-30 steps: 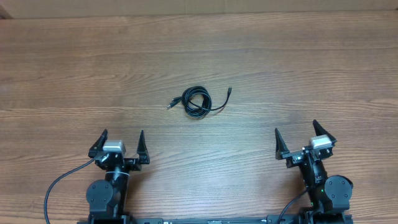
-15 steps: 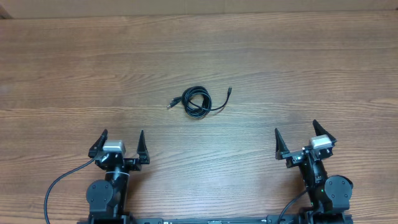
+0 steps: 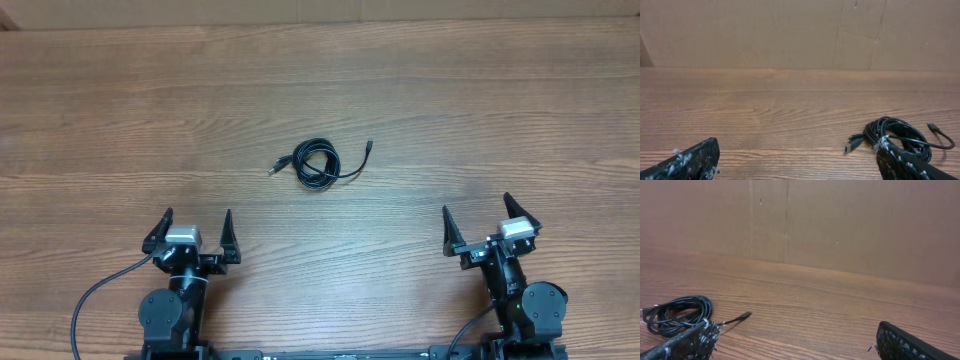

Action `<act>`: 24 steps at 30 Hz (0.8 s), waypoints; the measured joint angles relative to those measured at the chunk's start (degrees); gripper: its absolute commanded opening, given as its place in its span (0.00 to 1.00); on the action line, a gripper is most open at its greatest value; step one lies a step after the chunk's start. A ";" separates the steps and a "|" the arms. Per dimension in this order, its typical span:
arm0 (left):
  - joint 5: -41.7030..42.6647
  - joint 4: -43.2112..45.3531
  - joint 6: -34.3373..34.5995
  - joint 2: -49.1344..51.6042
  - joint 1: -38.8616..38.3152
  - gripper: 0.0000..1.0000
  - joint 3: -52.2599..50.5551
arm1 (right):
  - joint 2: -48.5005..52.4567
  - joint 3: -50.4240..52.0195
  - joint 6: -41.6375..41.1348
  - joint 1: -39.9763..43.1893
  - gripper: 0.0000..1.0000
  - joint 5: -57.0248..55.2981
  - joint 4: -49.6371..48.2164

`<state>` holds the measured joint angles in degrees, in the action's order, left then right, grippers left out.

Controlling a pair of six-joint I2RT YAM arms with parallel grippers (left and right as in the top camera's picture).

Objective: Untangle cables

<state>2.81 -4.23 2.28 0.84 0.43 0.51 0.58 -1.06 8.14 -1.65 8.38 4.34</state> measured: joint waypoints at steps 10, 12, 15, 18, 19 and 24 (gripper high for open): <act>-0.04 1.01 -0.94 0.00 0.00 1.00 0.00 | 0.00 0.00 0.00 0.00 1.00 -0.07 -3.23; -0.04 0.87 -1.09 0.00 0.00 1.00 0.00 | 0.00 0.00 -0.02 0.00 1.00 -0.24 -4.15; -0.26 0.39 -1.25 0.00 0.00 1.00 0.00 | 0.00 0.00 -0.72 0.00 1.00 -0.74 -3.43; -0.66 1.18 -1.22 0.00 0.00 1.00 0.00 | 0.00 -0.02 -2.12 0.00 1.00 -2.08 -0.13; -0.44 1.49 -1.22 0.00 0.00 1.00 0.00 | 0.00 -0.04 -2.36 0.00 1.00 -2.51 0.72; 1.22 1.44 -0.55 0.00 0.00 1.00 0.00 | 0.02 -2.45 -3.15 0.00 1.00 -3.85 4.35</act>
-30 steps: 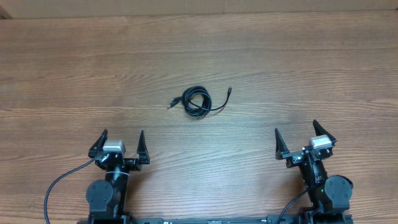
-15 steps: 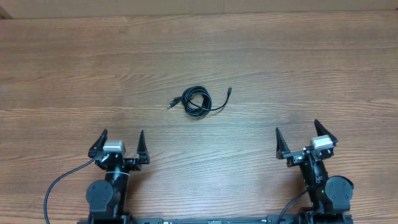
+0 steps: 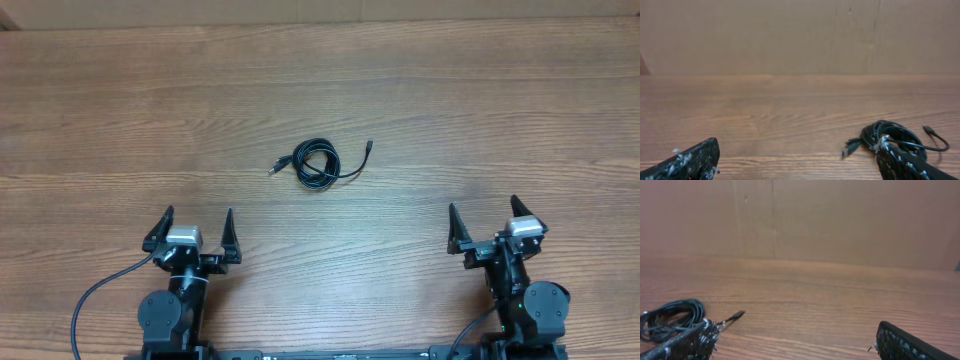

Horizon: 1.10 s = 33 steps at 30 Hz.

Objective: Untangle cables

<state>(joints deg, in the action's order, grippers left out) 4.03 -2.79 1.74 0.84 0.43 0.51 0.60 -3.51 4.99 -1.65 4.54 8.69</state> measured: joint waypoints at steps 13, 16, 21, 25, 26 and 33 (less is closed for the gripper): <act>0.50 -9.97 2.38 3.26 0.00 1.00 4.50 | 8.52 -9.88 -1.97 0.00 1.00 -2.08 11.19; 0.52 -12.15 2.40 8.26 0.00 1.00 7.61 | 13.75 -12.57 -4.48 0.00 1.00 -2.25 12.11; 1.84 -13.20 2.54 20.24 0.00 1.00 14.51 | 24.37 -18.67 -7.76 0.00 1.00 -2.43 15.52; 3.98 -16.37 2.58 31.69 0.00 1.00 21.73 | 33.24 -23.82 -8.63 0.00 1.00 -2.23 19.12; 4.31 -17.86 2.58 34.71 0.00 1.00 23.91 | 35.82 -25.44 -8.79 0.00 1.00 -2.10 20.63; 7.39 -37.03 2.58 53.96 0.00 1.00 44.24 | 50.86 -36.22 -9.38 0.00 1.00 1.20 26.67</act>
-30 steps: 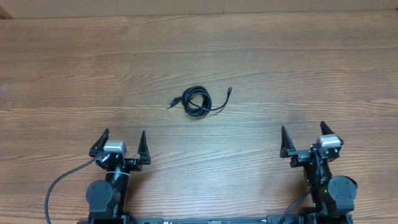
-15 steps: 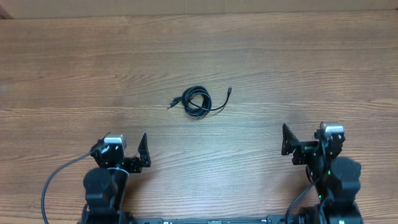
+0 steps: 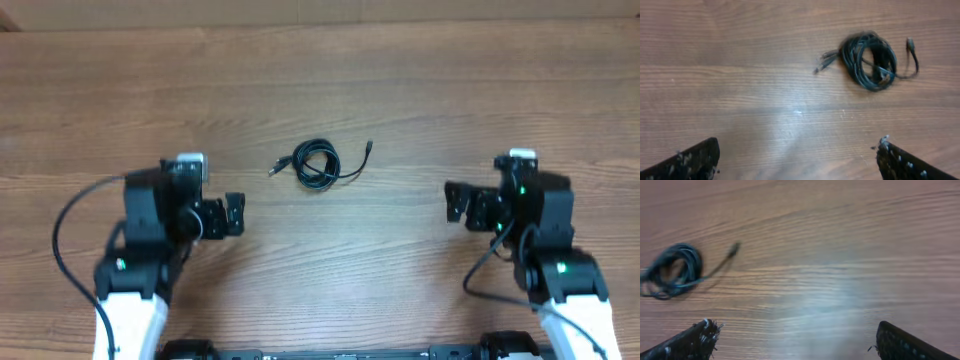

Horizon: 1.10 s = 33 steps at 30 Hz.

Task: Untangle cables
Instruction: 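Move the left gripper forward and grasp the coiled black cable bundle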

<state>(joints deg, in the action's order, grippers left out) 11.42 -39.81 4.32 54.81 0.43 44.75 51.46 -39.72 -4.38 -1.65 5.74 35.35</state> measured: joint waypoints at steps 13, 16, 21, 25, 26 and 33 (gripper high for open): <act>5.81 1.95 5.97 11.61 0.00 1.00 11.47 | 6.10 -3.45 -0.11 0.00 1.00 11.28 -3.52; 7.74 8.70 7.89 13.31 -0.33 0.96 11.56 | 6.10 -3.45 -0.13 0.00 1.00 11.82 -3.63; 8.37 15.76 9.77 19.19 -4.50 0.94 11.78 | 6.10 -3.45 -0.11 0.00 1.00 12.04 -3.63; 6.08 19.23 9.16 25.59 -9.84 0.92 11.85 | 6.10 -3.45 -0.13 0.00 1.00 12.07 -3.65; 5.18 20.17 8.72 27.41 -11.37 0.92 11.85 | 6.10 -3.45 -0.13 0.00 1.00 12.07 -3.69; -2.40 26.80 5.86 38.05 -18.53 0.73 11.85 | 6.10 -3.45 -0.11 0.00 1.00 12.09 -3.65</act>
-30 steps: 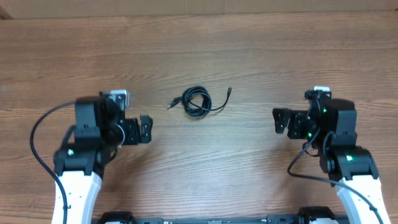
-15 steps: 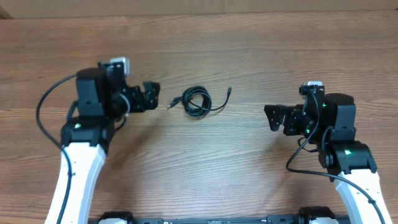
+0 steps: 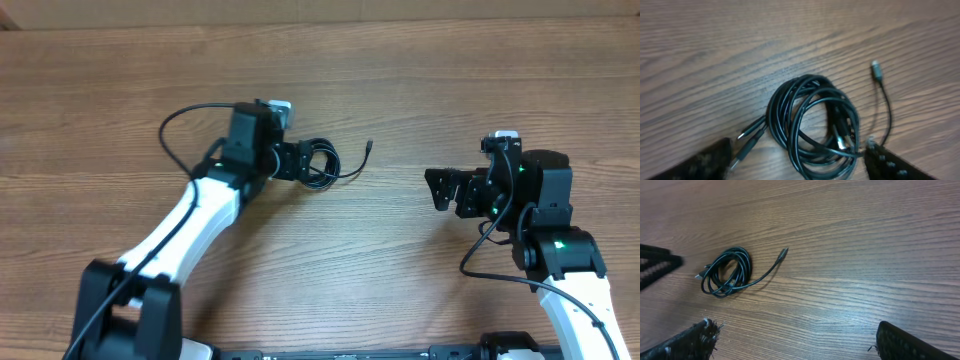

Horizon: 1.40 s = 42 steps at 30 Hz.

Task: Untangle cables
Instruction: 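Move the left gripper forward and grasp the coiled black cable bundle, then bring the right gripper to the bundle and grasp a cable strand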

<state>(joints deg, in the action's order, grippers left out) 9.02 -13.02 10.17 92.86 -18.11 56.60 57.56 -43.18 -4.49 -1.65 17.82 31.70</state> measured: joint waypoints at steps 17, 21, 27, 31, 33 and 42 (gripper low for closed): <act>-0.35 3.10 -0.20 12.57 -2.56 0.28 0.04 | 0.00 0.00 0.00 0.00 1.00 -0.02 -0.02; 0.35 3.21 -0.24 13.14 -2.71 0.04 0.13 | 0.00 0.00 0.00 0.00 1.00 -0.02 0.02; 2.47 1.38 -0.26 13.00 -2.91 0.04 2.03 | 0.00 0.00 0.00 0.00 1.00 -0.02 -0.26; 7.93 -0.98 0.20 10.86 -2.93 0.04 4.94 | 0.00 0.00 -0.02 0.00 1.00 0.26 -2.12; 11.19 -1.27 0.68 8.35 -2.91 0.04 6.54 | 0.00 0.00 -0.02 0.00 1.00 1.95 -3.80; 27.04 -3.19 3.26 1.88 -2.93 0.04 9.03 | 1.86 0.00 -0.02 -0.28 0.96 14.47 -9.55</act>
<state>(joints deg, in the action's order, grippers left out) 36.05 -16.21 13.43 94.74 -21.04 65.63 59.42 -43.18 -4.51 -1.93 32.29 22.15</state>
